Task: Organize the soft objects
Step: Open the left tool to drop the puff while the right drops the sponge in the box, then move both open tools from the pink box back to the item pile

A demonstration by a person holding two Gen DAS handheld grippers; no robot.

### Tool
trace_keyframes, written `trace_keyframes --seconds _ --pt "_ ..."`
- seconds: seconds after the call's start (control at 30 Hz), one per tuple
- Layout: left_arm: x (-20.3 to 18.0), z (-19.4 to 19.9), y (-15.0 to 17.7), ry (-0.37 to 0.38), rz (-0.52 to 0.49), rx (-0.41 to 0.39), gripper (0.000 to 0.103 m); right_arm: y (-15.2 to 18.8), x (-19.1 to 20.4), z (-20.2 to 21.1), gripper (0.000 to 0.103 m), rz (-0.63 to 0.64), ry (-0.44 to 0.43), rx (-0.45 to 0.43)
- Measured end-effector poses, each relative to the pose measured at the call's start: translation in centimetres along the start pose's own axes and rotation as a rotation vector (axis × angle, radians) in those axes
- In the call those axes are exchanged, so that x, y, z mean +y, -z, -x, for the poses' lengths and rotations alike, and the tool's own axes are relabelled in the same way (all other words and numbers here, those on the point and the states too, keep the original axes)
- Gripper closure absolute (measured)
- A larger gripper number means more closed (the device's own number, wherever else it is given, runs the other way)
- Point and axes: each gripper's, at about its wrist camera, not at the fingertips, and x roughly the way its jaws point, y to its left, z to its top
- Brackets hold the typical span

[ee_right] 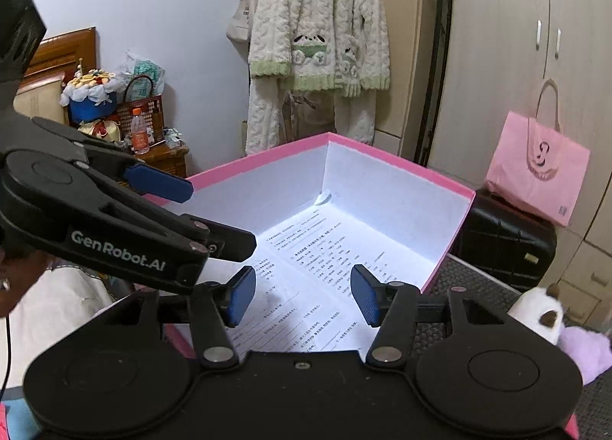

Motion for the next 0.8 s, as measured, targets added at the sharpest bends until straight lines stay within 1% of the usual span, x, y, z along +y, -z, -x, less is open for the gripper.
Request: trace_keyframes --seconds 0.1,0.27,0.5,0.6,0.7,0.77,0.8 --pt "-0.3 1.3 0.0 0.005 -0.015 -0.011 0.024 -0.1 0.4 1.2 0.042 0.022 0.000 -0.006" --pt "-1.1 3.4 0.1 0.016 -0.051 -0.033 0.021 -0.2 0.6 3.3 0.042 0.024 -0.002 -0.016" --pt "-1.9 6.6 0.5 0.030 -0.100 -0.054 0.019 -0.3 0.4 6.5 0.042 0.001 -0.020 -0.017" --pt "-2.4 8.1 0.7 0.055 -0.121 -0.053 0.018 0.0 0.1 8.4 0.041 -0.019 -0.038 -0.022" --pt "-3.3 9.6 0.9 0.076 -0.167 -0.059 0.016 0.6 -0.5 10.6 0.038 -0.041 -0.067 -0.025" --pt "-4.2 10.4 1.2 0.089 -0.208 -0.070 0.012 1.3 -0.9 12.0 0.037 -0.055 -0.077 -0.025" --pt "-4.6 10.8 1.5 0.100 -0.226 -0.076 0.012 1.7 -1.1 12.7 0.037 -0.061 -0.076 -0.024"
